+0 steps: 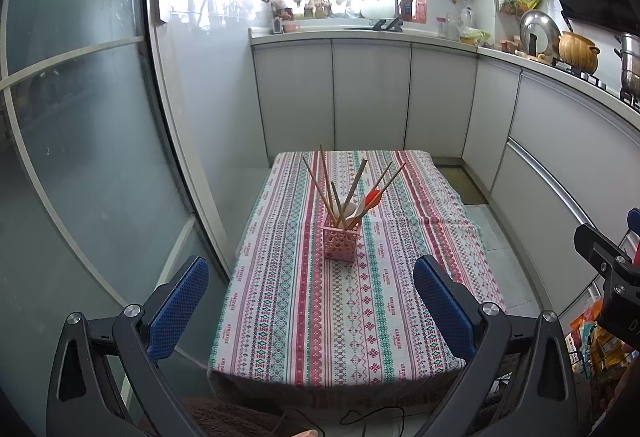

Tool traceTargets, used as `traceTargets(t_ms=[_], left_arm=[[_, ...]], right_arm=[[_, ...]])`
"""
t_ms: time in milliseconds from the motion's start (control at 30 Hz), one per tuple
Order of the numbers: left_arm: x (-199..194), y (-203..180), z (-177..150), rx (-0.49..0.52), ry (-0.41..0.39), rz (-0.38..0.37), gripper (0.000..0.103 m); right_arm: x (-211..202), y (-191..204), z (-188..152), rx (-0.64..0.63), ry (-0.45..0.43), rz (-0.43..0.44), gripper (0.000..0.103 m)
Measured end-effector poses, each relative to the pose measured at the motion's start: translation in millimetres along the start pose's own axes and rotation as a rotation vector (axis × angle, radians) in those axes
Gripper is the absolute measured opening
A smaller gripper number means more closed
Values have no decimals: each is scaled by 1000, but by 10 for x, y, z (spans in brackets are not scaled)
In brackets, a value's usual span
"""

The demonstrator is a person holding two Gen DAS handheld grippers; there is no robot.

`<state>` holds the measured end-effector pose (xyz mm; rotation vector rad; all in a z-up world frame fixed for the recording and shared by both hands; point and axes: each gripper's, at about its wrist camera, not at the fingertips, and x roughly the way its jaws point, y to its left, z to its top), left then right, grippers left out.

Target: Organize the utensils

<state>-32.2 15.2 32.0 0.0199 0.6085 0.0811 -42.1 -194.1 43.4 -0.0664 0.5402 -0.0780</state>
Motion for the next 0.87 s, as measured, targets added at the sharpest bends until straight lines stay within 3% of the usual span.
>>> traceTargets(t_ms=[867], left_arm=[[139,-41,46,17,13,-10,103]], right_arm=[[136,-44,-33,8,23,2,103]])
